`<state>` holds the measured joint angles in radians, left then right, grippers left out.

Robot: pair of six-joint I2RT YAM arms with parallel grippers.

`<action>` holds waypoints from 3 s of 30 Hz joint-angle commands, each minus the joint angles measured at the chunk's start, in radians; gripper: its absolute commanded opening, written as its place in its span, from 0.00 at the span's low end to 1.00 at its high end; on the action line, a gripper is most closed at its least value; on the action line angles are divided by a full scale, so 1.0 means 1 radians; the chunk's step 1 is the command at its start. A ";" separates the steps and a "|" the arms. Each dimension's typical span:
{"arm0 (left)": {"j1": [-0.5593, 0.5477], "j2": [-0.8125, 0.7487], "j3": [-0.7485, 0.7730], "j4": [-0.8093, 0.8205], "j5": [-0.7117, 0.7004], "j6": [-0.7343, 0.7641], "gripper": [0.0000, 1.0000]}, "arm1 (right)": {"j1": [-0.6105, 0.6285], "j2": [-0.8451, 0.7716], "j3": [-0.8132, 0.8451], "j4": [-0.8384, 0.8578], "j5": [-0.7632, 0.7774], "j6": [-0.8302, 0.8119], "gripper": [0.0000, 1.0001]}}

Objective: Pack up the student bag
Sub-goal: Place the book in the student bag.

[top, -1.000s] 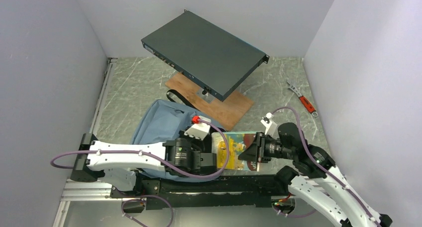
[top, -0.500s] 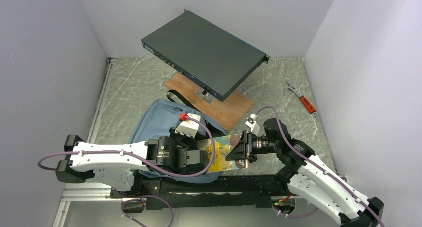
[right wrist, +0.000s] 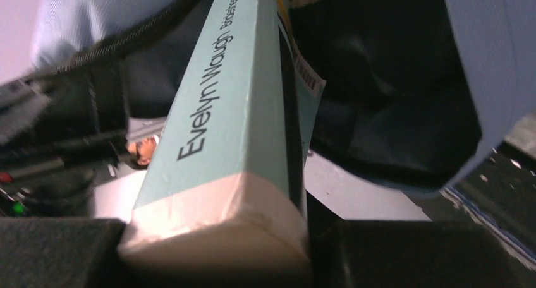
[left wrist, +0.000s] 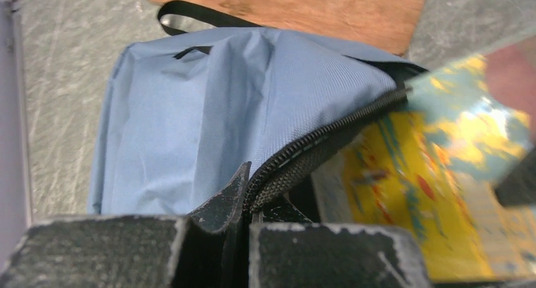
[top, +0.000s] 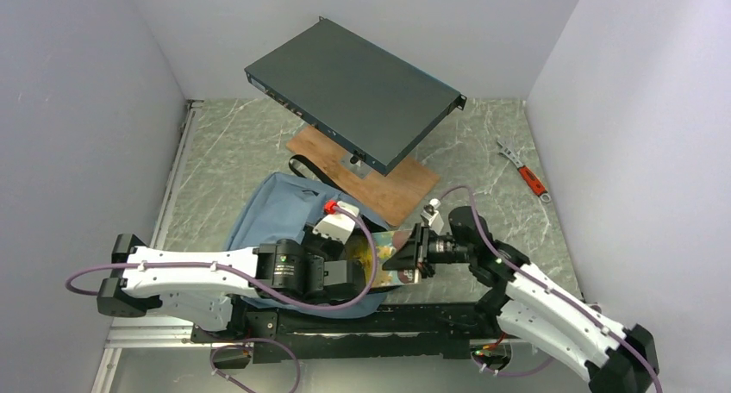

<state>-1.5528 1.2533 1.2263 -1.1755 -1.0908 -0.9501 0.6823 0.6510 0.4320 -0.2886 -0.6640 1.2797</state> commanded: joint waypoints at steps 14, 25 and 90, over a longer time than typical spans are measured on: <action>-0.003 -0.160 -0.153 0.480 0.308 0.361 0.00 | 0.155 0.422 0.033 0.868 0.231 0.183 0.00; -0.002 -0.177 -0.162 0.500 0.271 0.405 0.00 | 0.294 0.656 0.066 1.027 0.414 0.059 0.00; 0.011 -0.234 -0.193 0.446 0.243 0.353 0.00 | 0.259 0.667 0.014 0.806 0.496 -0.268 0.22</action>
<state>-1.5414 1.0168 0.9821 -0.7670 -0.8497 -0.6125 0.9363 1.2675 0.4419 0.3557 -0.1677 1.0103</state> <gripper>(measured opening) 0.036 0.303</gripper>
